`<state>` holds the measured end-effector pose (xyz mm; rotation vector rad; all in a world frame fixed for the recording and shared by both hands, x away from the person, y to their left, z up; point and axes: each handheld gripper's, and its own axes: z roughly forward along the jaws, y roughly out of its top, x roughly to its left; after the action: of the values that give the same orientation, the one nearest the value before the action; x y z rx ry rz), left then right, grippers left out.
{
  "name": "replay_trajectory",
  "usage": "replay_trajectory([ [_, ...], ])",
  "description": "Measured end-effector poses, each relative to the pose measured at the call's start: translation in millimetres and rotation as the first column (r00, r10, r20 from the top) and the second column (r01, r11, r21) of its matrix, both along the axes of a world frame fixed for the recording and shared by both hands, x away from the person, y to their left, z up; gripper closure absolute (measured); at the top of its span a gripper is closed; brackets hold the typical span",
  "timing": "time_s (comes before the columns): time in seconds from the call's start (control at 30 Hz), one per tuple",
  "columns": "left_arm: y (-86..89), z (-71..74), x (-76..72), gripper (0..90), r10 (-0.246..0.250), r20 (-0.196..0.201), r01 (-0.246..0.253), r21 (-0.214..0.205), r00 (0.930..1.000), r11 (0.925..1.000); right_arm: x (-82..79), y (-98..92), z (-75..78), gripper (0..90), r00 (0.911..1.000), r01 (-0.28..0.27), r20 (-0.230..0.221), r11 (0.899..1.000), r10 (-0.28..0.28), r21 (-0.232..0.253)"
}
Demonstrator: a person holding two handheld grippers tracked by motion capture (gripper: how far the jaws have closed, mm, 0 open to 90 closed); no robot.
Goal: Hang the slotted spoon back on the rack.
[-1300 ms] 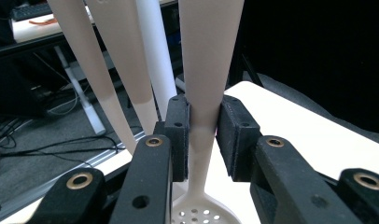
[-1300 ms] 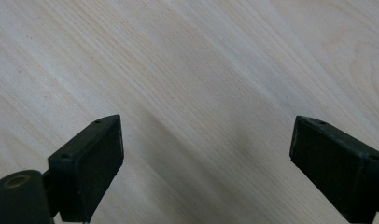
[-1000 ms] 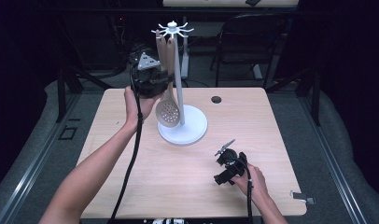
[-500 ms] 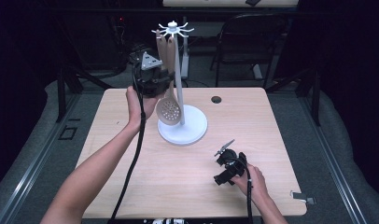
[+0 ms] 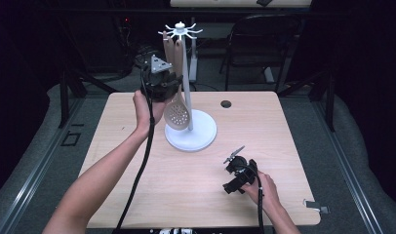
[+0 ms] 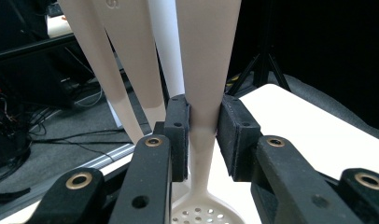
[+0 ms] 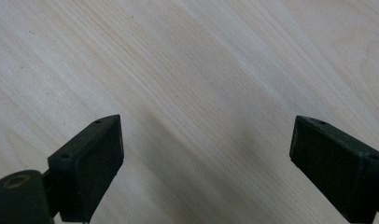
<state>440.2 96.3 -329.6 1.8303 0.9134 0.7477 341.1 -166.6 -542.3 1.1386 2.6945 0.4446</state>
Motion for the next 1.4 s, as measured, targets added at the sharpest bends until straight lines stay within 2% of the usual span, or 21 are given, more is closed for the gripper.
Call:
replay_trajectory([
  [0.1, -0.9, -0.2, -1.2, 74.2, 0.005, 0.006, -0.005, 0.006, 1.0000, 1.0000, 0.2, 0.0, -0.1, 9.4, 1.0000, -0.003, 0.001, 1.000, 0.003, -0.009],
  [0.13, -1.5, -0.3, -1.6, 74.0, 0.004, 0.009, -0.004, 0.008, 0.9999, 1.0000, -0.3, 0.5, -1.4, 9.4, 1.0000, 0.006, 0.005, 1.000, -0.006, 0.009],
  [0.23, -3.3, -1.2, -2.3, 73.5, 0.001, 0.017, -0.001, 0.005, 0.9999, 1.0000, -0.4, 0.7, -1.7, 9.4, 1.0000, 0.008, 0.004, 1.000, -0.008, 0.012],
  [0.37, -4.9, -2.0, -3.2, 72.3, -0.009, 0.036, 0.009, 0.007, 0.9993, 0.9999, 0.0, 0.2, 0.7, 9.4, 1.0000, -0.004, 0.001, 1.000, 0.004, -0.019],
  [0.47, -7.4, -3.3, -6.3, 70.8, -0.013, 0.073, 0.012, 0.015, 0.9973, 0.9998, 0.0, 0.3, -0.4, 9.4, 1.0000, -0.002, -0.001, 1.000, 0.002, -0.008],
  [0.53, -7.6, -3.3, -7.0, 70.0, -0.017, 0.081, 0.016, 0.014, 0.9966, 0.9998, -0.4, 0.7, -0.8, 9.4, 1.0000, 0.000, -0.006, 1.000, 0.000, 0.012],
  [0.6, -6.8, -3.2, -6.7, 70.1, -0.021, 0.086, 0.021, 0.001, 0.9960, 0.9998, -0.3, 0.7, -1.0, 9.4, 1.0000, 0.000, -0.006, 1.000, 0.000, 0.012],
  [0.73, -4.9, -3.0, -5.5, 71.1, -0.024, 0.089, 0.026, -0.014, 0.9958, 0.9996, -0.4, 0.8, -1.9, 9.5, 1.0000, 0.002, -0.004, 1.000, -0.002, 0.015],
  [0.87, -1.8, -2.4, -3.4, 72.1, -0.015, 0.081, 0.019, -0.048, 0.9966, 0.9987, 0.4, 0.5, -1.1, 9.4, 0.9999, -0.006, -0.012, 1.000, 0.006, -0.018],
  [0.97, -1.2, -2.2, -3.7, 72.3, -0.007, 0.084, 0.012, -0.049, 0.9965, 0.9987, 0.3, 0.8, -1.3, 9.4, 0.9999, -0.007, -0.013, 1.000, 0.006, -0.013],
  [1.03, -1.2, -2.5, -2.8, 72.4, 0.001, 0.081, 0.004, -0.065, 0.9967, 0.9979, 0.4, 0.6, -1.4, 9.4, 0.9999, -0.006, -0.013, 1.000, 0.006, -0.011],
  [1.17, -2.0, -0.9, 0.1, 72.4, 0.012, 0.062, -0.007, -0.074, 0.9980, 0.9972, 0.2, 0.8, -0.5, 9.4, 0.9999, -0.007, -0.015, 1.000, 0.006, -0.021],
  [1.2, -2.0, -1.1, 0.9, 72.4, 0.013, 0.059, -0.008, -0.079, 0.9982, 0.9968, 0.0, 0.9, -1.1, 9.4, 0.9999, -0.006, -0.016, 1.000, 0.006, -0.010],
  [1.37, -2.8, -1.9, 4.0, 72.1, 0.012, 0.050, -0.008, -0.073, 0.9987, 0.9973, 0.1, 0.6, -0.5, 9.4, 0.9999, -0.007, -0.014, 1.000, 0.007, -0.020],
  [1.4, -2.5, -2.1, 4.3, 71.9, 0.013, 0.050, -0.009, -0.073, 0.9987, 0.9973, -0.1, 0.7, -0.7, 9.4, 0.9998, -0.006, -0.018, 1.000, 0.006, -0.010],
])
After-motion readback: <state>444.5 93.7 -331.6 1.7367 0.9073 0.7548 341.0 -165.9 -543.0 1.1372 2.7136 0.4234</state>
